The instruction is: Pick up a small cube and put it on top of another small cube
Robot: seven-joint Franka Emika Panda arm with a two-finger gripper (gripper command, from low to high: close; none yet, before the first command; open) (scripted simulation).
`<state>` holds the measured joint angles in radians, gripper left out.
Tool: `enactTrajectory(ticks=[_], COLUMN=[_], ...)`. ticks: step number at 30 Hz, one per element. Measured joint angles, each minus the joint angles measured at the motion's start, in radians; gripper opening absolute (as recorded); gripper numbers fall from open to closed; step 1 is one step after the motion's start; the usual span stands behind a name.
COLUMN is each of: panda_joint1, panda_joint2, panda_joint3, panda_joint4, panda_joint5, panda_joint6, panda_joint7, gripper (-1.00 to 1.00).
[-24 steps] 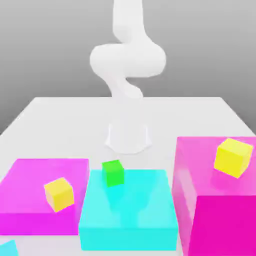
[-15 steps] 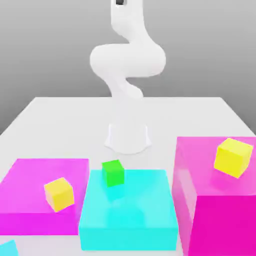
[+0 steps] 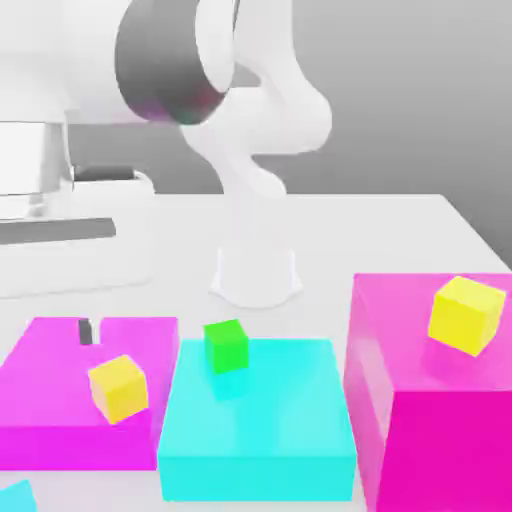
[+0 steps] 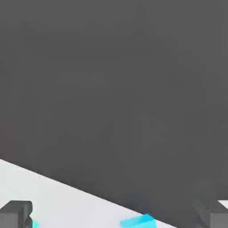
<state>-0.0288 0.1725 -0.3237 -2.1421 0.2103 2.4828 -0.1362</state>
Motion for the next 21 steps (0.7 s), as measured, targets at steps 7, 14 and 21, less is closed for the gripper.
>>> enactTrajectory(ticks=[7, 14, 21], panda_joint1=[-0.104, -0.175, -0.167], panda_joint2=[0.253, 0.453, 0.426], panda_joint3=[0.016, 0.077, 0.066], panda_joint4=[0.041, 0.085, 0.079], panda_joint5=[0.04, 0.096, 0.086], panda_joint6=[0.049, 0.166, 0.143], panda_joint7=[-0.235, -0.327, -0.321], gripper=[0.0, -1.0, -1.0])
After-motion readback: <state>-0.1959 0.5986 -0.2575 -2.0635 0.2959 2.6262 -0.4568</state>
